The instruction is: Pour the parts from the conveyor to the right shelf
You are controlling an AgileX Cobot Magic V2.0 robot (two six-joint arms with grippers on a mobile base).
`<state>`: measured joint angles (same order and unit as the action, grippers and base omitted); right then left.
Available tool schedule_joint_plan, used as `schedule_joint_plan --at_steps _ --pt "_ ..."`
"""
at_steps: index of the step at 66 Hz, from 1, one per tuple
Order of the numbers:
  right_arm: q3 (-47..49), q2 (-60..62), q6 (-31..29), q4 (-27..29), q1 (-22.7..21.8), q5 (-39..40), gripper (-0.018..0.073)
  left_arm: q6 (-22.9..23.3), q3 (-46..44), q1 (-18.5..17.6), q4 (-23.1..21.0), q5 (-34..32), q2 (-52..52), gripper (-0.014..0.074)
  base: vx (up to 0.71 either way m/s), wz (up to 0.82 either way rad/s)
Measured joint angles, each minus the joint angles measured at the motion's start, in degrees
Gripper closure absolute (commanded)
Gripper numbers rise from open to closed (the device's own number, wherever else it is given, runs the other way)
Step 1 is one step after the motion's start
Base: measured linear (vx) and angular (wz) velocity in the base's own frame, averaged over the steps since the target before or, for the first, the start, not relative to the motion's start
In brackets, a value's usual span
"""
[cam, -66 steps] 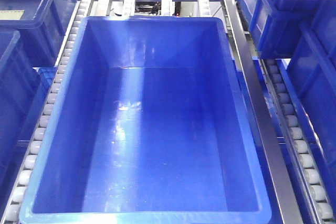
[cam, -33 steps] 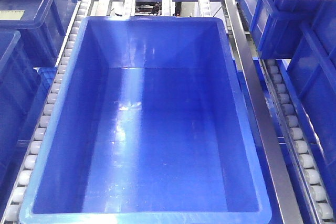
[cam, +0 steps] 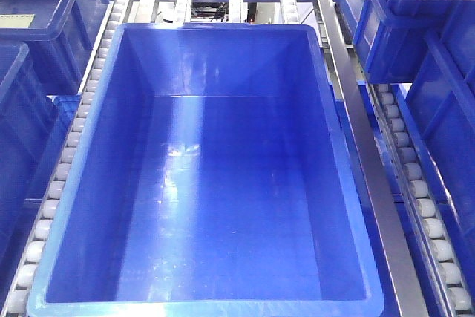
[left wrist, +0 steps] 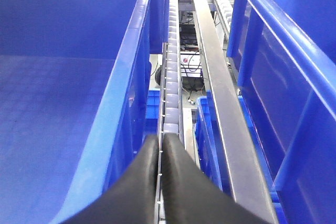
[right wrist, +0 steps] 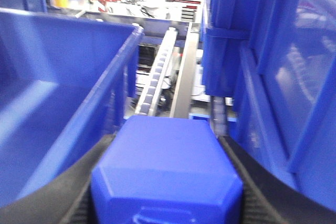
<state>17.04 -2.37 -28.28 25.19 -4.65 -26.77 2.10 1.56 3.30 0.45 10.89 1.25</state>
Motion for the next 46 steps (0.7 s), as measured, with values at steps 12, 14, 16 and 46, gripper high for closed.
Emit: schedule_joint_plan --at_steps 12,14,16,46 --pt "0.00 0.00 0.00 1.85 0.00 0.48 0.0564 0.00 0.00 0.00 0.00 0.00 0.00 0.0602 0.00 0.00" --pt "0.00 0.00 0.00 1.86 0.00 0.48 0.0564 0.00 0.00 0.00 0.00 0.00 0.00 0.0602 0.00 0.00" --pt "0.00 0.00 0.00 1.90 0.00 0.48 0.0564 0.00 0.00 0.00 0.00 0.00 0.00 0.0602 0.00 0.00" --pt "1.54 -6.76 32.95 -19.58 0.00 -2.64 0.0564 0.00 0.00 0.00 0.00 0.00 0.00 0.0602 0.00 0.00"
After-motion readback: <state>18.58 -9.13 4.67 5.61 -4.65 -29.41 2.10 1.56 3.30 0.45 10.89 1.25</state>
